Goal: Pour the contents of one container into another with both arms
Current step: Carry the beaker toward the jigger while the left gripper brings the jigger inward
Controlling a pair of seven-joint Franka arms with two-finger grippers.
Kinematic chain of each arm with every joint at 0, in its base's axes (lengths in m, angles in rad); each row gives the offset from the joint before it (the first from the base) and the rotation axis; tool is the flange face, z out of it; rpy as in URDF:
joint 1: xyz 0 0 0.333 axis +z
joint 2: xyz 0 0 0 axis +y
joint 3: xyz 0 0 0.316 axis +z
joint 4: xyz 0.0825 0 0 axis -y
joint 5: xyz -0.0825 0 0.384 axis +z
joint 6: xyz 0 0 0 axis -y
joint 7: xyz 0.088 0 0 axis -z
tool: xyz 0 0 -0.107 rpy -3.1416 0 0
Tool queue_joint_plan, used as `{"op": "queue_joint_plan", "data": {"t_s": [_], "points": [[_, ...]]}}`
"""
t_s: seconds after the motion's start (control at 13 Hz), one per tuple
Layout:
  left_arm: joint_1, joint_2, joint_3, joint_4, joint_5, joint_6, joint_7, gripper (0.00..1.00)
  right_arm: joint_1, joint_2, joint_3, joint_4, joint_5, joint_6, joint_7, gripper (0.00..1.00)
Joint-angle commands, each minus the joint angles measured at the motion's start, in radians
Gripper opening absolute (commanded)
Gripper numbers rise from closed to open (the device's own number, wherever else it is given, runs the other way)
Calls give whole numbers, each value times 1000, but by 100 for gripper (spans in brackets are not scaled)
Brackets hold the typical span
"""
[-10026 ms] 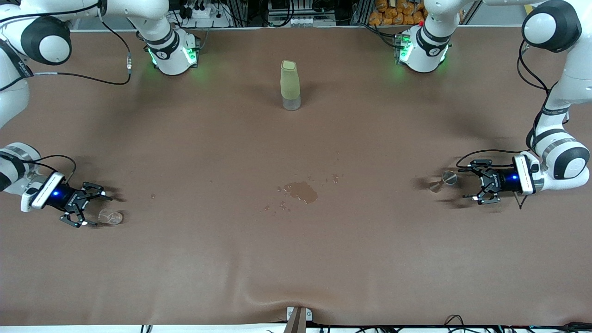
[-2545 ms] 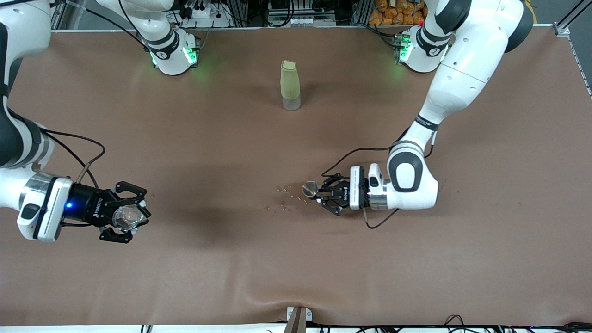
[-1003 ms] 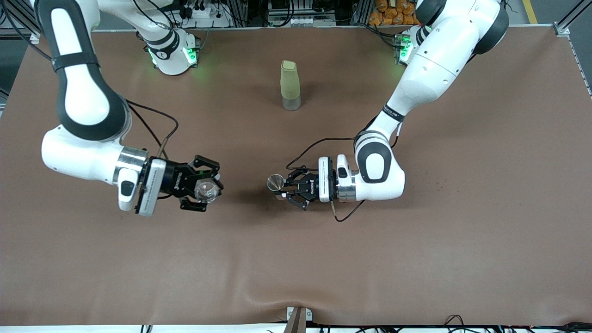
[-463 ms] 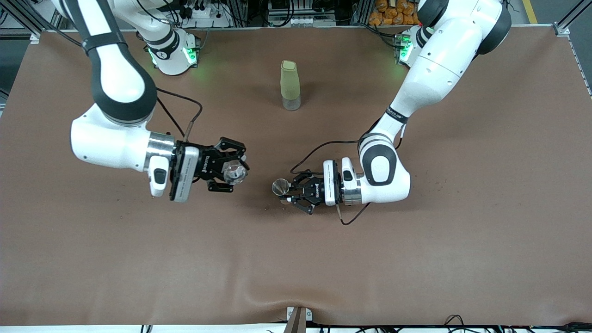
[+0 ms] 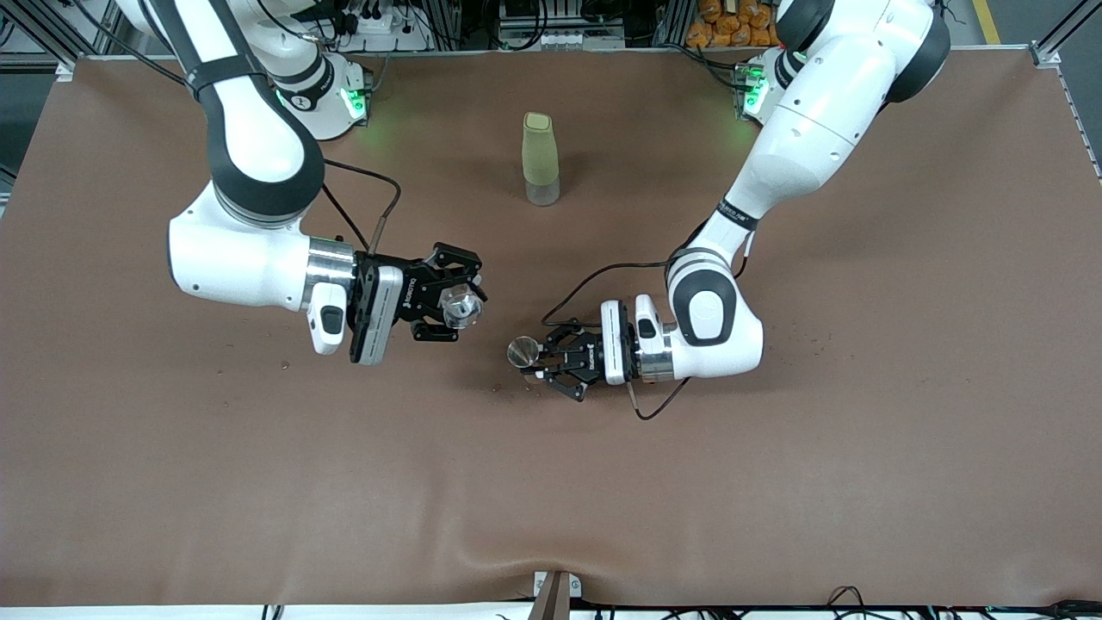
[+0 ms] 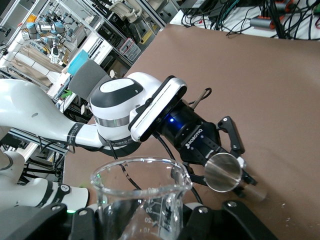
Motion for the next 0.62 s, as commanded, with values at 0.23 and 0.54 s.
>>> {"op": "queue_joint_plan", "data": {"t_s": [0.23,0.54], "points": [[-30,9,4,39,-55,26,17,0,55,-22,-3,-24,-14,14,110,0],[-35,1,4,33,-72,24,16,0,93,-7,-3,-26,-16,40,170,0]]}}
